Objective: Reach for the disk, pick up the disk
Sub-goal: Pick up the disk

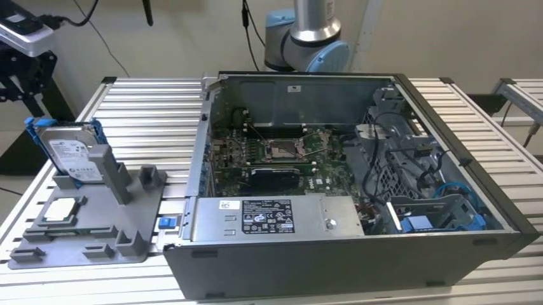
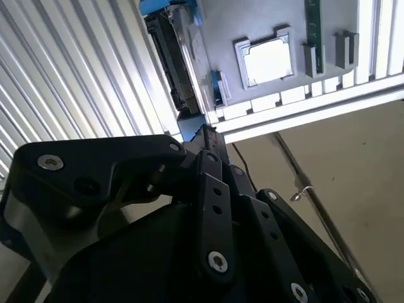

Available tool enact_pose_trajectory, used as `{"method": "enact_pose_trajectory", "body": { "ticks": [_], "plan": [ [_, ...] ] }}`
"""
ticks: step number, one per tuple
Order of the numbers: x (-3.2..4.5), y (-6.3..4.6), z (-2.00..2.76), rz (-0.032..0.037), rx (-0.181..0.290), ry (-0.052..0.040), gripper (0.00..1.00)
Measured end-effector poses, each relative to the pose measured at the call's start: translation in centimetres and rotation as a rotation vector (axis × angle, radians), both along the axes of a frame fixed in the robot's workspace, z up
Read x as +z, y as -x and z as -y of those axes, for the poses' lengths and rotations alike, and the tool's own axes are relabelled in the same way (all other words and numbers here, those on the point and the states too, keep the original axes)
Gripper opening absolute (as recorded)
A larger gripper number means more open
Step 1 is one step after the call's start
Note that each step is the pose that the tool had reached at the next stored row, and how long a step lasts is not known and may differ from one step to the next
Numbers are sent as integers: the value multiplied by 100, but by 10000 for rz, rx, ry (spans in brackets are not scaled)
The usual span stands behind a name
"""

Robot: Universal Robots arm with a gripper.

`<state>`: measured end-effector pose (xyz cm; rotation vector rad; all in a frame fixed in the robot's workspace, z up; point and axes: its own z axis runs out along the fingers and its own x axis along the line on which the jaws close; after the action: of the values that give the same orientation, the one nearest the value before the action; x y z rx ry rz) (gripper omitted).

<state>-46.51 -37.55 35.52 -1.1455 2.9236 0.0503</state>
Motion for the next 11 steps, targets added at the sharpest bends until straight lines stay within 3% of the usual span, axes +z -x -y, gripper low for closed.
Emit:
{"method": "enact_pose_trajectory", "body": {
  "ticks": [6, 11],
  "plan": [
    [1, 0, -2, 154, 735, 2, 0],
    [0, 0, -4, 162, 1573, -1, 0]
  ]
}}
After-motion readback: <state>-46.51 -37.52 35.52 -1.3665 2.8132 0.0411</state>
